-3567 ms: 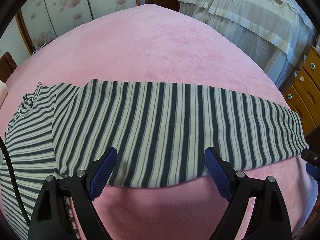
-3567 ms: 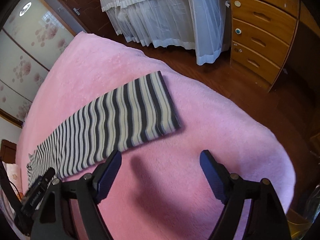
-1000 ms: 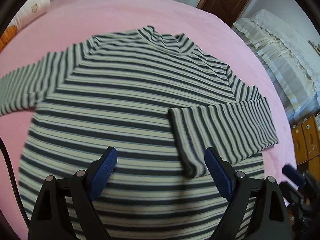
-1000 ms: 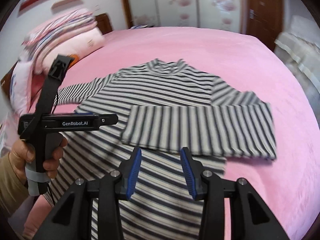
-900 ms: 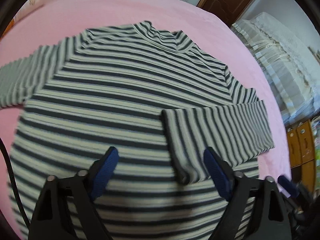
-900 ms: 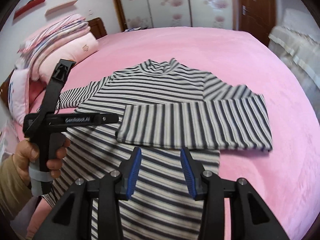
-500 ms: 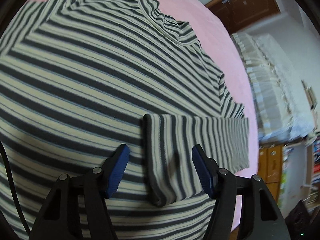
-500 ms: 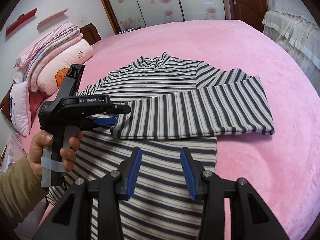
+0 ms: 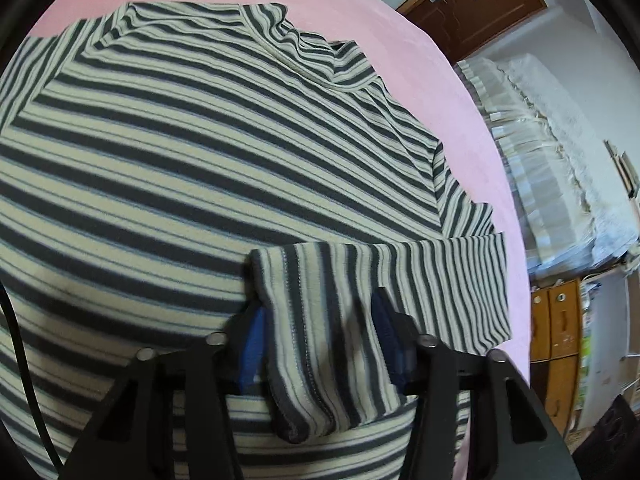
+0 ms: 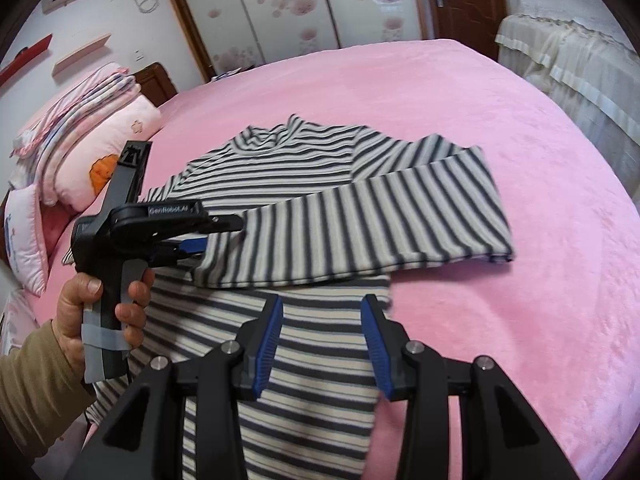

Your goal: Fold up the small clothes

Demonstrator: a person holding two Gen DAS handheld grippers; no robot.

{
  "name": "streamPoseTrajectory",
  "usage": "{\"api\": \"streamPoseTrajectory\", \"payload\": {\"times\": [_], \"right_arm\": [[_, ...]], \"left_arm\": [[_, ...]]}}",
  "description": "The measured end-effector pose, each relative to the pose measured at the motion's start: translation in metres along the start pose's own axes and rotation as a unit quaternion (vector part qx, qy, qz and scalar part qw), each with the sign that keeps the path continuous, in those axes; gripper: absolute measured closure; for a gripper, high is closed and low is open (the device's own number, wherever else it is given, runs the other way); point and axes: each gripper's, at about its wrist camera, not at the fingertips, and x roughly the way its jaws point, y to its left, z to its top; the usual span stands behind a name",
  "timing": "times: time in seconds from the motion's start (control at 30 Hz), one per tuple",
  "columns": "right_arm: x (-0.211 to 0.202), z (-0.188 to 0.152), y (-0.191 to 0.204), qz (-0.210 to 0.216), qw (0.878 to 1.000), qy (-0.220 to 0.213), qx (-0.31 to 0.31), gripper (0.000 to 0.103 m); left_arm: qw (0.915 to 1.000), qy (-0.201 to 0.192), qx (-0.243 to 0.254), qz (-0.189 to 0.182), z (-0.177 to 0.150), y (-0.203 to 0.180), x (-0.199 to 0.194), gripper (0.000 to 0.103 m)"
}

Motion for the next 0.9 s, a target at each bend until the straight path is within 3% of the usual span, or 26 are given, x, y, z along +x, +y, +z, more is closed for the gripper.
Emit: {"api": "streamPoseTrajectory", "payload": {"times": [0.03,0.07,0.23,0.37,0.6,0.8,0.9], "right_arm": [[-0.001,0.000,-0.003,-0.002,1.000,0.000,0.006,0.062],[-0.001,-0.001,-0.006,-0.001,1.000,0.000,0.011,0.062],[0.001,-0.005,-0.015,-0.009,1.000,0.003,0.028,0.062],[0.001,-0.003,-0.025,-0.026,0.999,0.001,0.040,0.062],[-0.007,0.008,-0.061,-0.059,0.995,-0.016,0.084,0.062],[-0.008,0.009,-0.080,-0.077,0.992,-0.017,0.103,0.062],[-0.001,0.011,-0.081,-0.079,0.991,-0.009,0.104,0.062]], "left_arm": [[1.0000,0.002,0.004,0.005,0.000,0.000,0.000,0.092],[1.0000,0.004,0.004,0.000,0.000,0.001,-0.001,0.095],[0.9997,-0.025,0.007,0.004,-0.005,-0.007,-0.017,0.097],[0.9968,-0.060,0.047,0.024,-0.007,-0.032,-0.039,0.097],[0.9833,-0.128,0.113,0.064,0.017,-0.066,-0.085,0.097],[0.9703,-0.170,0.126,0.118,0.049,-0.054,-0.119,0.097],[0.9701,-0.173,0.102,0.136,0.061,-0.030,-0.130,0.097]]}}
